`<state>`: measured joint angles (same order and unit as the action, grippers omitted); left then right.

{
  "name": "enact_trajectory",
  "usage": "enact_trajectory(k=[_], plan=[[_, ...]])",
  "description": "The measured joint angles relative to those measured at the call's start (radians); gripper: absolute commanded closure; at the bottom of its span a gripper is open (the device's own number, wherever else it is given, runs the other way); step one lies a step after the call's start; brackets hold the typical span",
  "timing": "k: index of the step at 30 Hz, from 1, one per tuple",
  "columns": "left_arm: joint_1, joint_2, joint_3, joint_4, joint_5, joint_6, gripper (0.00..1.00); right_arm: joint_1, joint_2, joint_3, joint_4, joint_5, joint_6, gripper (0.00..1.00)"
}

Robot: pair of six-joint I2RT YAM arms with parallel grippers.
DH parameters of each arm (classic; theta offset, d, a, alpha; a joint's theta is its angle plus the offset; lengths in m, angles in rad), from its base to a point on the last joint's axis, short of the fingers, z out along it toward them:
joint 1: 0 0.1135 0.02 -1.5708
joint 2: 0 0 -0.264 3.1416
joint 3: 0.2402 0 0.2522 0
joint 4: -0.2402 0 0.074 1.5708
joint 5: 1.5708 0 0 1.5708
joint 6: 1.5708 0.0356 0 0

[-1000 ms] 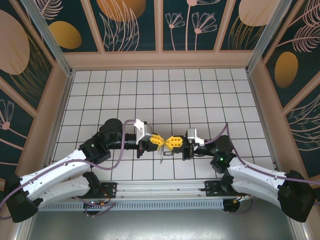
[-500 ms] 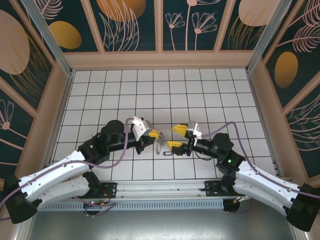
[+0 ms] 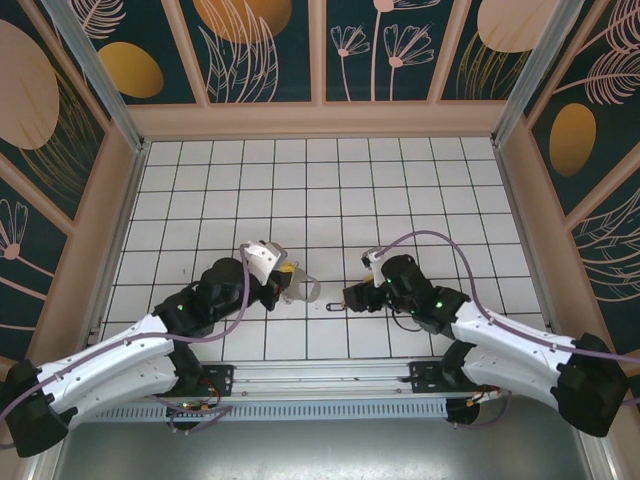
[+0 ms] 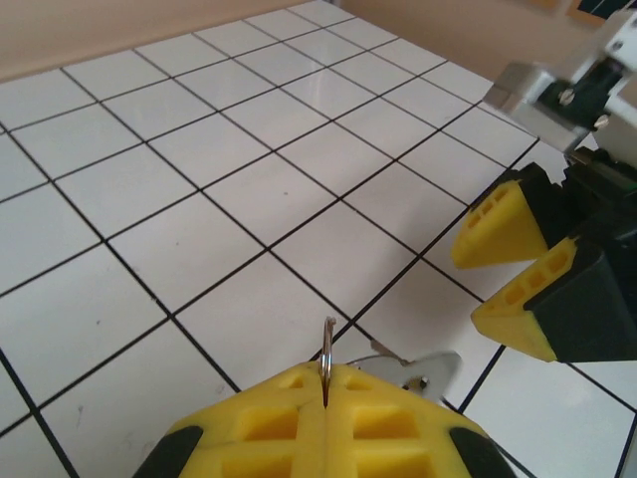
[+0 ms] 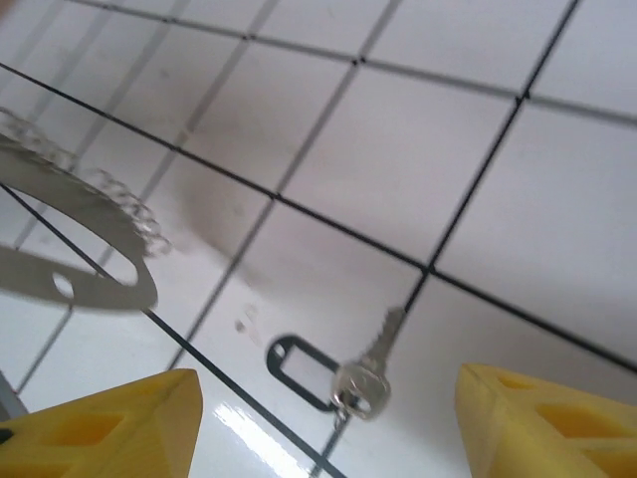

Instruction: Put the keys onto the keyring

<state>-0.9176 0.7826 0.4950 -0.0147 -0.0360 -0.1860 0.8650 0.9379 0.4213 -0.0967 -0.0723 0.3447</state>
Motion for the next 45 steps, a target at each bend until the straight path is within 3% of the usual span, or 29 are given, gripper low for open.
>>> enact_trajectory(k=[5,7,9,11,23,29,45], plan=[[0.0,-0.048,-0.053,0.015,-0.015,-0.01,1.0,0.041,0.076,0.003,-0.05,0.003,0.077,0.35],[0.0,-0.067,-0.064,0.019,-0.026,-0.01,1.0,0.062,0.108,0.016,-0.068,0.0,0.095,0.41],[0.0,-0.079,-0.07,0.02,-0.026,-0.01,1.0,0.073,0.15,0.035,-0.077,-0.005,0.109,0.53],[0.0,-0.087,-0.077,0.027,-0.024,-0.01,1.0,0.075,0.184,0.051,-0.08,-0.007,0.126,0.58],[0.0,-0.129,-0.109,0.037,-0.003,-0.01,1.0,0.075,0.362,0.108,-0.062,-0.008,0.146,0.66],[0.0,-0.128,-0.109,0.038,0.009,-0.01,1.0,0.075,0.374,0.108,-0.03,-0.027,0.159,0.73],[0.0,-0.121,-0.109,0.041,0.027,-0.01,1.0,0.075,0.385,0.108,-0.011,-0.033,0.159,0.77]])
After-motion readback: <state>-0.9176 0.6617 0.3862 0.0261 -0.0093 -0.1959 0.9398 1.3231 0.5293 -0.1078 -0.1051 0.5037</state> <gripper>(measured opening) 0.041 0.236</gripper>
